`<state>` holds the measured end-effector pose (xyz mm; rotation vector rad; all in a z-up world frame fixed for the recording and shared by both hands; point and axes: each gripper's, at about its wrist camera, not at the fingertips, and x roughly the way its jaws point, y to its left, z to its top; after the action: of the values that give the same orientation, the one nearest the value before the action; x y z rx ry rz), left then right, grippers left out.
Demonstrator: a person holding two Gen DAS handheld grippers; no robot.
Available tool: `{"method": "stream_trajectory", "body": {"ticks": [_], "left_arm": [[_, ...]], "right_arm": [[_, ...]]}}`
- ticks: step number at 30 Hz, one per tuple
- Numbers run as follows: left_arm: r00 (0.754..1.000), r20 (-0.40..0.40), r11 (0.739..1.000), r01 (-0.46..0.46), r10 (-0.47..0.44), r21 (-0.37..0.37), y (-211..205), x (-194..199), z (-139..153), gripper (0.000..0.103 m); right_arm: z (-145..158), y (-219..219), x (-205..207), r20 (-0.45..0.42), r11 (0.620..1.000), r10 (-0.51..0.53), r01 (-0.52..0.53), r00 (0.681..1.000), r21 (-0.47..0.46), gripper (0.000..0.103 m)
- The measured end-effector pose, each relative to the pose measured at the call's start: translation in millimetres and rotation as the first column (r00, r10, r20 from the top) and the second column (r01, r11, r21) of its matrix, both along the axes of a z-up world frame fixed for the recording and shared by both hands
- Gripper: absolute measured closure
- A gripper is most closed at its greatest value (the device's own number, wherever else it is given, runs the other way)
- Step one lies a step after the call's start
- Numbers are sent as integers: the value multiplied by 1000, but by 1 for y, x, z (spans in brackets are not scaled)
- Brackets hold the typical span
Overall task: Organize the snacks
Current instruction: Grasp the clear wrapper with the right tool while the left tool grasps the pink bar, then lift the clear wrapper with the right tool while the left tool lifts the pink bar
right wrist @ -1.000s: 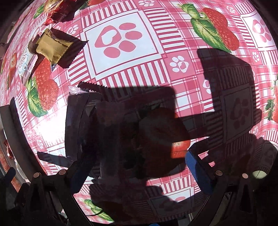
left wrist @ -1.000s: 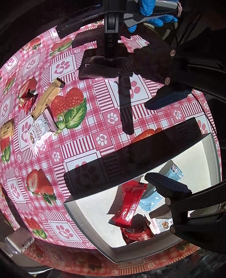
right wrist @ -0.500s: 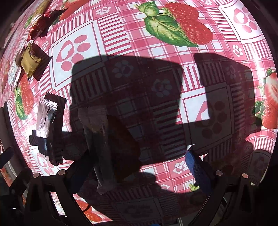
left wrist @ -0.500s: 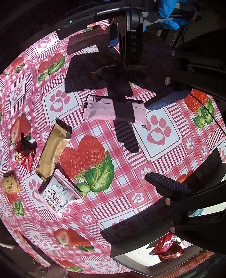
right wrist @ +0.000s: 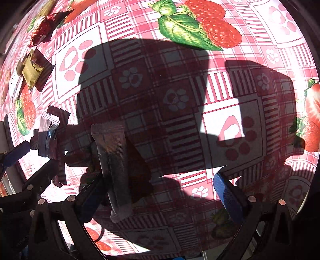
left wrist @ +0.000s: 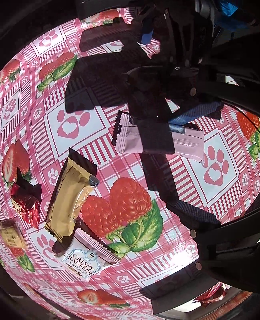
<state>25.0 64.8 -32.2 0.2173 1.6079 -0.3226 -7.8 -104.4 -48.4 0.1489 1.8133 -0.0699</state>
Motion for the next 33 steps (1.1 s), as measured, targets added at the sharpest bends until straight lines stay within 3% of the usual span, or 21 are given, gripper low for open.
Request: {"method": "stream_trajectory", "body": {"ticks": [7,13,17,18,22,23,26,28,33], "left_arm": [[999,23,999,24,-25,34,-12,1,3,22],[997,73,998,18,-23,66,-27,-2,-3,18],[995,98,999,3,-8,52,-28,-6,0,25],[995,104,999,2,-8,49,-24,-9,3,28],[992,126,999,3,-9,50,-13,-18,11,73],[992,123,999,-2,-4,47,-8,-20,11,77],[993,118,998,-26,20,52,11,-30,11,77],[993,111,997,-45,39,55,26,-42,11,77],[990,96,993,-111,106,49,58,-72,13,76]], "right_arm": [[-5,3,7,0,1000,1,-1,1000,3,0],[-2,-7,-14,14,995,95,-95,995,7,0],[-1,-4,-14,-5,994,105,-105,994,-7,0],[-2,1,-12,-2,993,118,-118,993,-13,3],[11,19,-12,26,983,182,-181,983,-11,31],[15,25,-13,32,981,195,-195,980,-9,40],[19,38,-16,40,977,213,-213,976,-4,61],[22,47,-18,44,975,219,-220,975,12,68],[28,84,-31,50,960,266,-269,963,72,68]]}}
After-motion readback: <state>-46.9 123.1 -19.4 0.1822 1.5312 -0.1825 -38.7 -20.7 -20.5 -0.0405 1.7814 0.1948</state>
